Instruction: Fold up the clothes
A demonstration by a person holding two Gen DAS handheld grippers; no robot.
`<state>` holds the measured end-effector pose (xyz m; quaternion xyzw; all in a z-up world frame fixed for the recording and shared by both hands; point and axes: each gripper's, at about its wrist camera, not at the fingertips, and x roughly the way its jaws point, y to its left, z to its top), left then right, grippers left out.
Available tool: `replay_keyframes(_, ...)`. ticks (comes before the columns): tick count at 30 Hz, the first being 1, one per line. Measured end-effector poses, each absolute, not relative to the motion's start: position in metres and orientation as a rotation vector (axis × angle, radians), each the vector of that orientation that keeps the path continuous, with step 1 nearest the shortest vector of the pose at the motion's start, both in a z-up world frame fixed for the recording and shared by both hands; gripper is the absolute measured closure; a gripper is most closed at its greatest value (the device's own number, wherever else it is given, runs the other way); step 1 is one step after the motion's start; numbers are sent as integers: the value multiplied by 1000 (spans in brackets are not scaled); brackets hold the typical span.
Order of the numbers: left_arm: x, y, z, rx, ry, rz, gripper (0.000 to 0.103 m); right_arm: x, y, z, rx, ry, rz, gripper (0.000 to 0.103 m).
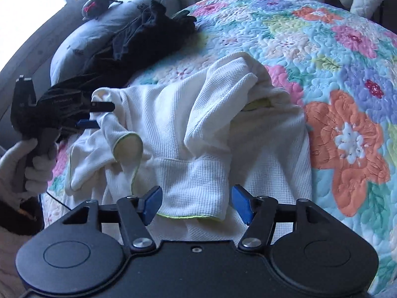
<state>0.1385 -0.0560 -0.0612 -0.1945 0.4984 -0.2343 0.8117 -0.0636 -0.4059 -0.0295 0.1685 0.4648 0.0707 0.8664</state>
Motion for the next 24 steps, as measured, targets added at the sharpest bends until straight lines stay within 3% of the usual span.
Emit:
replay_keyframes(4,138,-47,-65,-489,1068,-484,19,-56,-405,-62,469,926,107,36)
replay_keyframes(7,138,-54,-64,-476,1041,-485,16,-54,-393,-77,395,940,96,36)
replay_keyframes(8,138,-54,-67,-476,1017,-456,16,-53,-390,-80,364,942,102,41)
replay_keyframes(9,136,-52,-71,-469,986,-416,31,-51,-386,-83,336,944,112,71)
replay_keyframes(10,132,-48,-75,-469,972,-392,65,-50,-385,-81,324,931,110,89)
replay_keyframes(11,127,-41,-77,-495,964,-393,75,-52,-384,-75,326,899,111,97)
replay_keyframes(12,120,-33,-77,-542,946,-405,83,-56,-383,-63,315,853,126,97)
replay_keyframes(18,76,-11,-48,-582,879,-348,81,-76,-390,3,369,688,261,97)
replay_keyframes(20,72,-9,-50,-636,881,-371,66,-75,-404,-11,451,706,248,97)
replay_keyframes(21,69,-8,-51,-663,882,-382,50,-73,-409,-23,483,727,212,97)
replay_keyframes(24,72,-25,-60,-676,931,-421,40,-67,-417,-56,579,798,143,97)
